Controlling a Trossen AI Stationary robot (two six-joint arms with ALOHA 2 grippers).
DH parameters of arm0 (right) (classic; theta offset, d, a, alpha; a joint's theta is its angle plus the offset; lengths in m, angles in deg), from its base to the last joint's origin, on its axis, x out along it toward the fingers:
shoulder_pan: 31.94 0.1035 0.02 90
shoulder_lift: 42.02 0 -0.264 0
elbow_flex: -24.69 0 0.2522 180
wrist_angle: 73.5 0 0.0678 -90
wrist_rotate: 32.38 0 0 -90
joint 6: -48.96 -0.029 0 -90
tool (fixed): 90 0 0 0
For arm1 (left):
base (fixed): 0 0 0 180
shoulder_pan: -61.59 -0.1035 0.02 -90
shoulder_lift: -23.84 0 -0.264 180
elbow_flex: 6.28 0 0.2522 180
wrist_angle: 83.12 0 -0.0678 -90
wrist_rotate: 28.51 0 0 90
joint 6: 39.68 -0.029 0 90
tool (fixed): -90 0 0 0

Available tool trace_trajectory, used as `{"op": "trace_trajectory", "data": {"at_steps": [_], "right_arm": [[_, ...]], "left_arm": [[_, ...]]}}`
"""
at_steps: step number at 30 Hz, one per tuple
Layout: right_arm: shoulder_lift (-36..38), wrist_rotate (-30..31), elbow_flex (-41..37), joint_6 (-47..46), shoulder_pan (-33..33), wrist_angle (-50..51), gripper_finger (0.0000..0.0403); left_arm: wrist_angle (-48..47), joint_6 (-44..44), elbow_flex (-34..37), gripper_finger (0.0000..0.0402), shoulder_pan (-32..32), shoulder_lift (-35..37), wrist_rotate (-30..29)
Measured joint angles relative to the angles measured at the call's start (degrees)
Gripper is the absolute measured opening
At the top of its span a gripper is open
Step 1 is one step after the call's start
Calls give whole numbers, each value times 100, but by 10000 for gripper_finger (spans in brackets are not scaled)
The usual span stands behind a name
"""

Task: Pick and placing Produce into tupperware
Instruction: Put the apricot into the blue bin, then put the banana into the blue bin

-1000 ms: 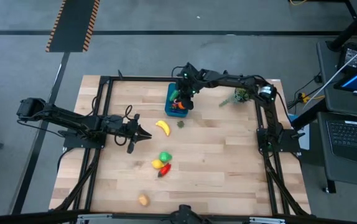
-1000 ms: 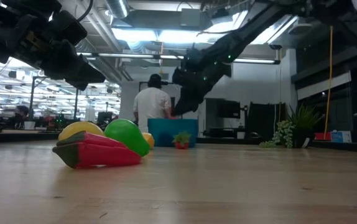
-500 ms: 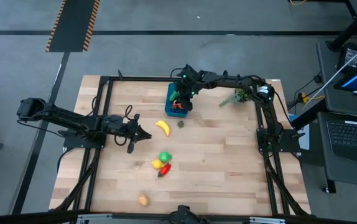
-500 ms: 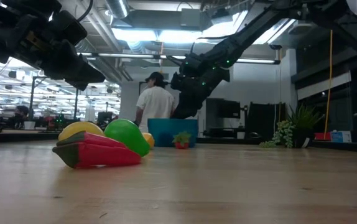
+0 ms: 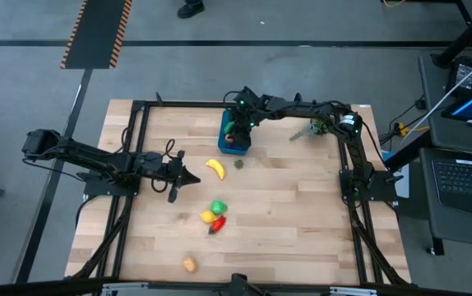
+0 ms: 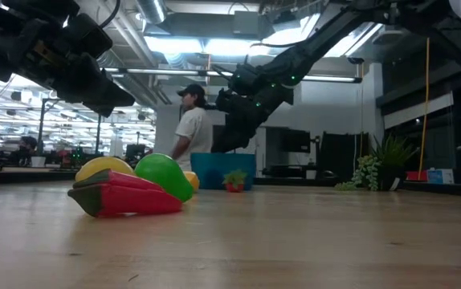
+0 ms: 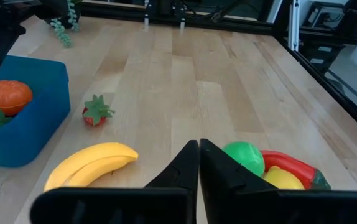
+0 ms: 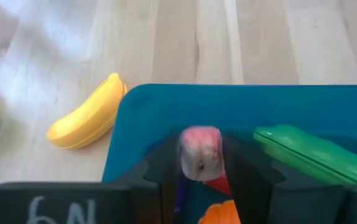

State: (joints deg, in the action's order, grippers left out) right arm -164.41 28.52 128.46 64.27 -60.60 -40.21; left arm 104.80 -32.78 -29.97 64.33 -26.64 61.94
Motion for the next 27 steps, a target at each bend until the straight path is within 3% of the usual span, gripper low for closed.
{"op": "trace_trajectory", "data": {"at_steps": [15, 27], "right_arm": [[50, 237, 176, -42, -26, 145, 153], [72, 264, 1437, -118, -141, 2036, 153]], "left_arm": [[-20, 0, 0, 16, 1, -1, 0], [-20, 0, 0, 41, 2, 0, 0]]}}
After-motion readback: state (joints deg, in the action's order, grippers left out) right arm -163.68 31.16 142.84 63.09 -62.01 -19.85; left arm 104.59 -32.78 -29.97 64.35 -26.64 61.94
